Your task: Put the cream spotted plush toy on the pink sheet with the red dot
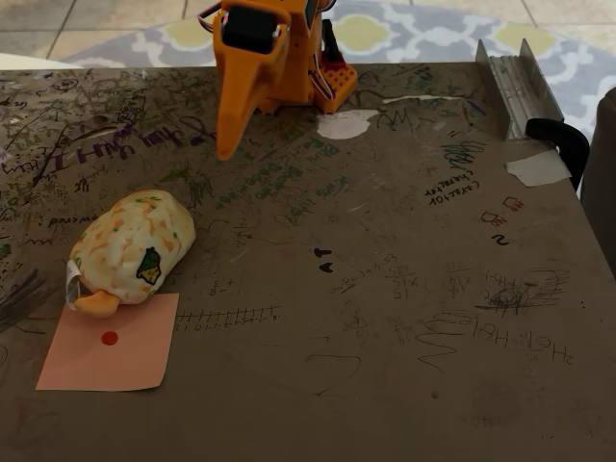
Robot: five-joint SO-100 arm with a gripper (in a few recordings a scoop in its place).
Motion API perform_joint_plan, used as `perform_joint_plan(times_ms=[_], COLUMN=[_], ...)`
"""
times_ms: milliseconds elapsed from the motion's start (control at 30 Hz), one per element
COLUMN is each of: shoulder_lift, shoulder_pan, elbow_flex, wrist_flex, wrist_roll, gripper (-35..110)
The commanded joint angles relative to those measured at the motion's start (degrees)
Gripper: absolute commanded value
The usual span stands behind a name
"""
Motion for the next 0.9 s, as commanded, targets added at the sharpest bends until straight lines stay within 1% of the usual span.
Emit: perform_joint_plan(times_ms=[0,333,867], shoulder_lift=[1.0,1.0,1.0], shoulder_pan=[0.0,-2.8,-3.0], elbow_flex=[0.9,0.9,0.9], wrist_flex=[0.3,0.9,1.0], wrist_roll=[-1.2,-4.7,-4.8], gripper=[0,0,0])
